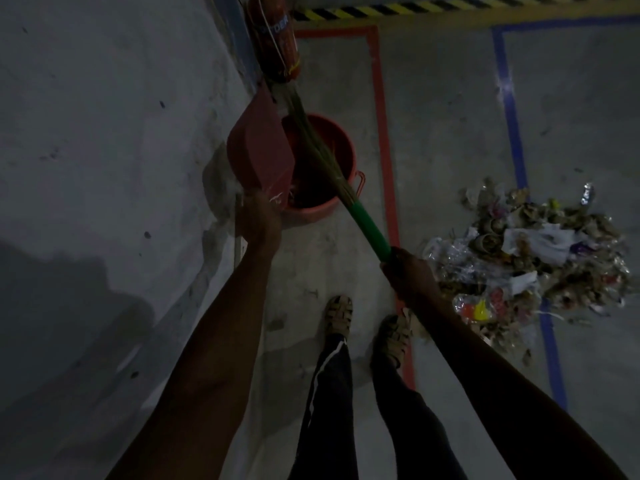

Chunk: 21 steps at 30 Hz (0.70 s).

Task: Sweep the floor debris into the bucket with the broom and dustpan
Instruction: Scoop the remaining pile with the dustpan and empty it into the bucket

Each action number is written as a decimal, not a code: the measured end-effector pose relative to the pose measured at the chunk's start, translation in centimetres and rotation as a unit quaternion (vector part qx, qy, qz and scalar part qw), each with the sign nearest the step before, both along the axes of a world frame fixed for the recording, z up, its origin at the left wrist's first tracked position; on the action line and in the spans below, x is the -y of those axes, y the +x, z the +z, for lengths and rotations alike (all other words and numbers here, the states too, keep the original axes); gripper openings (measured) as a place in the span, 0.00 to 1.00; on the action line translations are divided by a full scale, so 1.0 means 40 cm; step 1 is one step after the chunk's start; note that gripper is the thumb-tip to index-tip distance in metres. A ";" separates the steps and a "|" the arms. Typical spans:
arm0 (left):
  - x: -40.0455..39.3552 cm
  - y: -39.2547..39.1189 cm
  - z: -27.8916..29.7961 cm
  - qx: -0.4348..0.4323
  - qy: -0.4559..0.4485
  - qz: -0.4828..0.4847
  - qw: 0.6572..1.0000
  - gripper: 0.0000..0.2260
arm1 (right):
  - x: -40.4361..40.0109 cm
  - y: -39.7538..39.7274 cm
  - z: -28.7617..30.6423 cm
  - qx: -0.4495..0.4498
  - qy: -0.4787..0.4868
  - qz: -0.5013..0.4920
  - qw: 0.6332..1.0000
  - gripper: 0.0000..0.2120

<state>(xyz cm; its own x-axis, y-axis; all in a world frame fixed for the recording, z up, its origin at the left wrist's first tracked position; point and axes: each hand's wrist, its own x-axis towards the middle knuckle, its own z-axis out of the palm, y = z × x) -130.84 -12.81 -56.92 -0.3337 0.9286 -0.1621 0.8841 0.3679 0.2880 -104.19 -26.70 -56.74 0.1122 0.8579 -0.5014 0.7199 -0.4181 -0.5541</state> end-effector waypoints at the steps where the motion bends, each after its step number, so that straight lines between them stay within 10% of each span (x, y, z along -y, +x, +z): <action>1: 0.016 0.004 0.006 0.007 0.002 0.004 1.000 0.18 | 0.017 0.000 0.005 -0.006 -0.003 -0.008 1.000 0.15; 21: 0.667 0.249 0.067 0.206 0.068 0.047 0.975 0.21 | 0.666 0.205 0.028 -0.091 0.035 -0.123 0.988 0.22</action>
<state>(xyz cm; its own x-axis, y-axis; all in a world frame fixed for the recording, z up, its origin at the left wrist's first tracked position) -120.88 -39.51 -54.26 -0.3516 0.9191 -0.1778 0.6471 0.3759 0.6633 -95.99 -53.33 -55.61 0.2361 0.8494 -0.4721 0.4875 -0.5238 -0.6986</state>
